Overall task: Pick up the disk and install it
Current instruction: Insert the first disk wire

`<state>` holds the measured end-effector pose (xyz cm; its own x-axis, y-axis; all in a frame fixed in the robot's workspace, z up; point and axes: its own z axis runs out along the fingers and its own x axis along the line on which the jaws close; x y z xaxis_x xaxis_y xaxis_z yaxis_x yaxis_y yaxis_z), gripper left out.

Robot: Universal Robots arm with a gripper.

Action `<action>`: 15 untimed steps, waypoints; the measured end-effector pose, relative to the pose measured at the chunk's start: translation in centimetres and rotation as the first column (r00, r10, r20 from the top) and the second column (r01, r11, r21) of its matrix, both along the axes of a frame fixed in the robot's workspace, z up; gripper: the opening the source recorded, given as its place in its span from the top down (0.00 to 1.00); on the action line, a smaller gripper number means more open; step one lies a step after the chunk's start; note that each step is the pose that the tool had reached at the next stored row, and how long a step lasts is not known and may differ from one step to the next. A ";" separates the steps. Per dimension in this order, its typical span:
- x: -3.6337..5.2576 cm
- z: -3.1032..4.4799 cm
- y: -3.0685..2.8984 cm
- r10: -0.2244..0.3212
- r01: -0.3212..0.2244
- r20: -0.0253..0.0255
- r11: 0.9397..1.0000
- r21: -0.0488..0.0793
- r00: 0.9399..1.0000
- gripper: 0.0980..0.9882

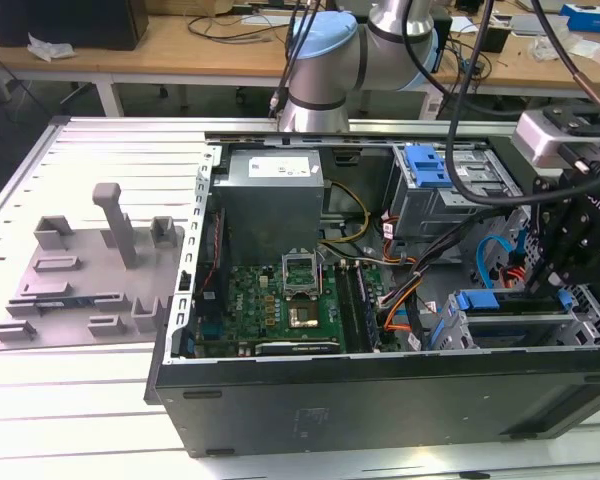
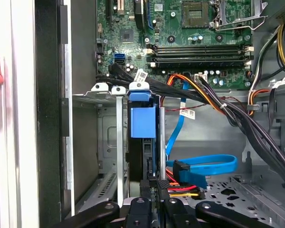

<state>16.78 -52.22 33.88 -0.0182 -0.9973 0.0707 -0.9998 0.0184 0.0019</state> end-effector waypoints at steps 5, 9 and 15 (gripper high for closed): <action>0.00 -0.30 0.00 0.000 0.000 0.000 1.000 -0.001 1.000 0.92; 0.00 -0.52 0.00 0.000 0.000 0.000 1.000 -0.001 1.000 0.92; 0.00 -0.33 0.01 0.000 0.000 0.001 1.000 0.001 1.000 0.77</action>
<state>16.78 -52.21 33.56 -0.0182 -0.9974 0.0702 -0.9998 0.0183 0.0011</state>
